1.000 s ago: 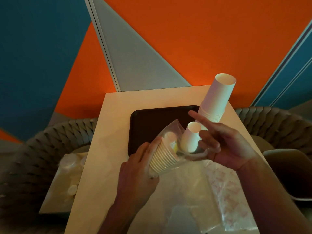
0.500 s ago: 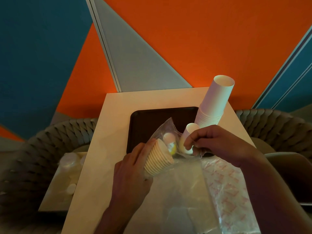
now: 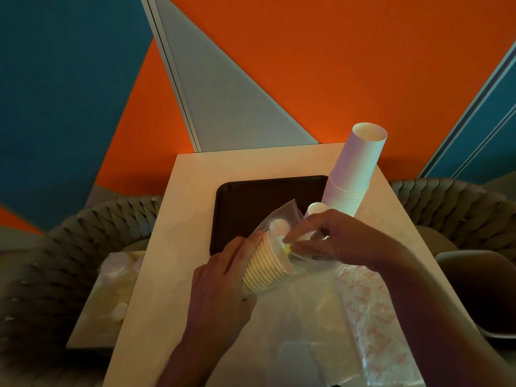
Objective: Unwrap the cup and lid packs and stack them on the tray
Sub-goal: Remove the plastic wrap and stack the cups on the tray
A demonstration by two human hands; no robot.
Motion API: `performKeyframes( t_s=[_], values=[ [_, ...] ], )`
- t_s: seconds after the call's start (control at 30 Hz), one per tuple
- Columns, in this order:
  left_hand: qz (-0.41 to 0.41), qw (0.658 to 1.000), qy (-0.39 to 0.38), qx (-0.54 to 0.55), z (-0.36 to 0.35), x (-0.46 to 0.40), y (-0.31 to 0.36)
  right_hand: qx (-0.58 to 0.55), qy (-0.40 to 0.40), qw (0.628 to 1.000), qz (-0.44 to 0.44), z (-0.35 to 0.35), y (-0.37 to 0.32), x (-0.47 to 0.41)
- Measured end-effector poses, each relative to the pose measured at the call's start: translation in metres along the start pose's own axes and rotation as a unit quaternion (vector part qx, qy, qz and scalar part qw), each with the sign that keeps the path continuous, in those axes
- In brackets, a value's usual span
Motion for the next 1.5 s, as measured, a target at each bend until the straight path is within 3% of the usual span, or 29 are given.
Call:
performKeyframes(
  t_s=[0.13, 0.27, 0.4, 0.57, 0.87, 1.0, 1.1, 1.4, 1.5],
  values=[
    [-0.003, 1.0, -0.008, 0.002, 0.001, 0.002, -0.003, 0.048, 0.124, 0.991, -0.008, 0.012, 0.004, -0.002],
    [0.001, 1.0, -0.009, 0.006, 0.002, 0.004, -0.006, -0.005, 0.209, 0.976, 0.054, 0.016, -0.003, 0.011],
    [0.006, 1.0, -0.006, 0.008, 0.002, 0.005, -0.006, -0.064, 0.104, 0.99, 0.074, 0.012, -0.005, 0.013],
    [-0.014, 1.0, 0.012, 0.019, 0.007, 0.006, 0.003, 0.007, -0.03, 0.999, 0.036, 0.002, 0.001, 0.002],
    [-0.01, 0.999, -0.031, 0.013, 0.001, 0.007, 0.004, -0.104, -0.072, 0.989, 0.078, -0.001, -0.01, 0.006],
    [0.004, 0.999, -0.037, 0.016, -0.002, 0.011, 0.003, -0.13, -0.014, 0.987, 0.094, 0.005, -0.004, 0.01],
    [0.004, 0.999, -0.043, 0.016, -0.005, 0.013, 0.005, -0.077, 0.007, 0.992, 0.096, 0.005, -0.002, 0.008],
    [-0.003, 0.999, -0.042, 0.029, -0.014, 0.012, 0.019, -0.08, -0.071, 0.991, 0.084, -0.008, 0.0, 0.011],
    [0.002, 0.998, -0.042, 0.037, -0.018, 0.011, 0.021, -0.027, -0.081, 0.994, 0.07, -0.017, 0.004, 0.008]
  ],
)
Point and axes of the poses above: each hand's wrist, its own x-axis away from the middle knuckle, its own z-axis out of the back of the hand, y = z × x, the point moved 4 cm from there along -x, towards the middle knuckle, and after that the axes turned 9 degrees about -y, right-handed, at the moved point
